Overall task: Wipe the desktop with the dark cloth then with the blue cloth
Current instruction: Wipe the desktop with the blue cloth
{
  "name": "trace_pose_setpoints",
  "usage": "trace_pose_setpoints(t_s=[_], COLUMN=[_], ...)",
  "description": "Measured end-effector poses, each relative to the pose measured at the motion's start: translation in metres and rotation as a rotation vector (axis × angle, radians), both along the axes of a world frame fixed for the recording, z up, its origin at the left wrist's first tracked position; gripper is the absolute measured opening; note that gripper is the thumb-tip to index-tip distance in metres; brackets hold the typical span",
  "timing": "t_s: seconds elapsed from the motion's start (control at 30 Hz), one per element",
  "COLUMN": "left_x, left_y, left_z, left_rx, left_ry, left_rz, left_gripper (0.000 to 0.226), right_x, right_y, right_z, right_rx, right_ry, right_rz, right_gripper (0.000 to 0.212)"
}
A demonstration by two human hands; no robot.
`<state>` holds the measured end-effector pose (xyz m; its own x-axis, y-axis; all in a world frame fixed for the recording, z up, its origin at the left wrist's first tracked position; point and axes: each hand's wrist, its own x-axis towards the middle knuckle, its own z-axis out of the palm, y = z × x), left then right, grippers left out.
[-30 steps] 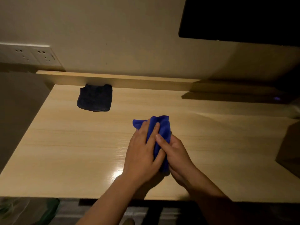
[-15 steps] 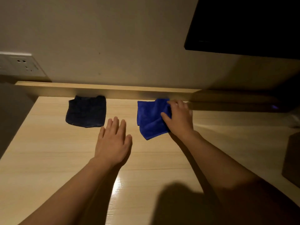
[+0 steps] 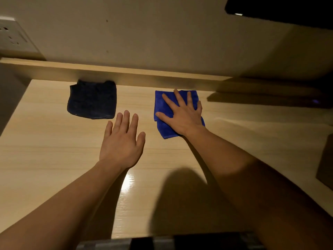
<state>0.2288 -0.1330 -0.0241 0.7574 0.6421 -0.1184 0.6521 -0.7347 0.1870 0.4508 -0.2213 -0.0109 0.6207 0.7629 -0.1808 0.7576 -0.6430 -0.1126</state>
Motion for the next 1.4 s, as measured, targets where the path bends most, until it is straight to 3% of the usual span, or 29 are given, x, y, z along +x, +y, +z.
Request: trace_pose_setpoints(t_s=[0.57,0.73,0.97,1.1,1.27,1.4], left_x=[-0.008,-0.016,0.004,0.028,0.036,0.042], left_y=[-0.002,-0.018,-0.086,-0.113,-0.128,-0.131], left_z=[0.003,0.010,0.013,0.010,0.007,0.007], left_rx=[-0.010,-0.006,-0.106,-0.185,-0.120,-0.080], left_ry=[-0.096,-0.249,-0.255,-0.150,0.007,0.032], left_rz=[-0.035,-0.011,-0.090,-0.104,-0.110,-0.106], left_gripper=[0.071,0.063,0.063,0.066,0.077,0.079], right_x=[-0.139,-0.183,-0.228,-0.225,-0.193,-0.116], right_y=[-0.132,-0.175,-0.221,-0.253,-0.273,-0.252], right_z=[-0.006,-0.005,-0.018,-0.024,0.001,0.039], right_rx=[0.029,0.042,0.162,0.322,0.612,0.458], right_ry=[0.044,0.077,0.025,0.021,0.189,0.264], right_rz=[0.019,0.044,0.092,0.191,0.032,-0.065], right_gripper=[0.090,0.081,0.063,0.049,0.042,0.054])
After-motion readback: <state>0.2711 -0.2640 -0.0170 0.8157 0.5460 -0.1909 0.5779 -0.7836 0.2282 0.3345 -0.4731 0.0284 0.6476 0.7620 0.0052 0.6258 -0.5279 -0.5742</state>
